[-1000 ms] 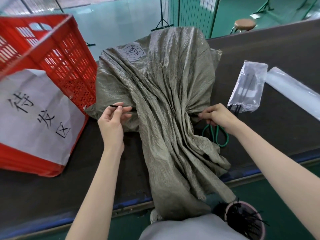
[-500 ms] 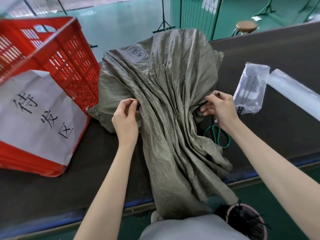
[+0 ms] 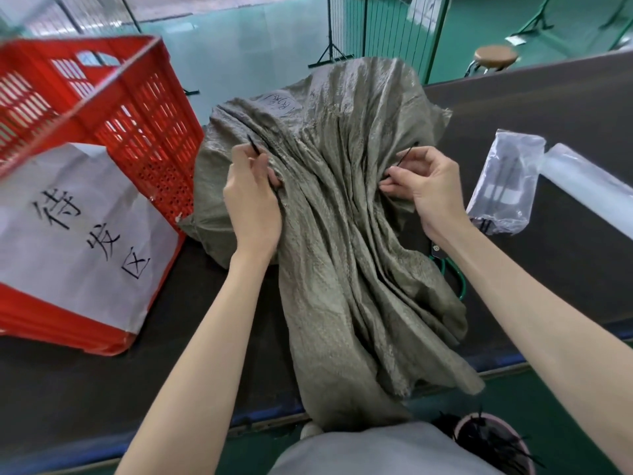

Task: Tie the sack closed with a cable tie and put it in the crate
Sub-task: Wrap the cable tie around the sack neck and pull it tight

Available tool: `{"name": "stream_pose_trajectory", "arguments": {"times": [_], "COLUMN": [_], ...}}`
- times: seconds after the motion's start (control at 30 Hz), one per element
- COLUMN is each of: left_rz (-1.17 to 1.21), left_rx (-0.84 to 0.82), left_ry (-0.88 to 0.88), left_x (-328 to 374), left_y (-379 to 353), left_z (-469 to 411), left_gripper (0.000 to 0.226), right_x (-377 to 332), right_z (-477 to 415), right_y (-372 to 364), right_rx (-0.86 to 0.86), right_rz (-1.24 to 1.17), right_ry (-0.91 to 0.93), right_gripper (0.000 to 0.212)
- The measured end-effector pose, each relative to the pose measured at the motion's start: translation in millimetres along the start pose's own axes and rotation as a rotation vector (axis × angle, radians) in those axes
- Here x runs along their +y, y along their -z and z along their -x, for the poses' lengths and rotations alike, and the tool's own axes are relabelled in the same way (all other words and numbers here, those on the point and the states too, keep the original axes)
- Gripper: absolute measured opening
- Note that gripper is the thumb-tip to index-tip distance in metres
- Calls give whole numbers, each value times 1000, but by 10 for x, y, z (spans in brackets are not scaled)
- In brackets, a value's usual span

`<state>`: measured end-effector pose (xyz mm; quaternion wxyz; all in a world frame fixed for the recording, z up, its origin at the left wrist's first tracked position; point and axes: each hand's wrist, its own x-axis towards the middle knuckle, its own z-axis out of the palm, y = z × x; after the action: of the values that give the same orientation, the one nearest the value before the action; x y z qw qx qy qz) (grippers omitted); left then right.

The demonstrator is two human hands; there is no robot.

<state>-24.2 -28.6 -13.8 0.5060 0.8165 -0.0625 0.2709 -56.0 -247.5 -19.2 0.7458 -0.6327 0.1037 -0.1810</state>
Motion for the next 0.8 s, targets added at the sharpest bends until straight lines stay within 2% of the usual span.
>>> {"name": "stream_pose_trajectory", "arguments": {"times": [0.13, 0.27, 0.33, 0.43, 0.53, 0.63, 0.8], "left_rz": [-183, -139, -94, -165, -152, -108, 5], "left_rx": [-84, -187, -260, -317, -327, -306, -263], "left_ry": [-133, -234, -225, -212, -170, -154, -137], "left_x": [72, 75, 37, 18, -2, -39, -88], "left_y": [-123, -234, -300, -373, -400, -411, -426], "left_z": [-131, -303, -378, -462, -528, -579, -591], "left_gripper": [23, 23, 24, 29, 33, 36, 15], "right_x": [-37, -117, -152, -175, -200, -194, -94], "right_z": [-116, -273, -356, -453, -527, -603, -705], "right_y": [-92, -205, -290, -456, -618, -749, -859], "right_rx": [-9, 38, 28, -35, -125, -169, -250], "right_rz": [149, 359, 413, 425, 427, 413, 474], "right_ry": [70, 253, 305, 330, 381, 407, 380], "right_gripper": [19, 17, 12, 22, 26, 18, 6]}}
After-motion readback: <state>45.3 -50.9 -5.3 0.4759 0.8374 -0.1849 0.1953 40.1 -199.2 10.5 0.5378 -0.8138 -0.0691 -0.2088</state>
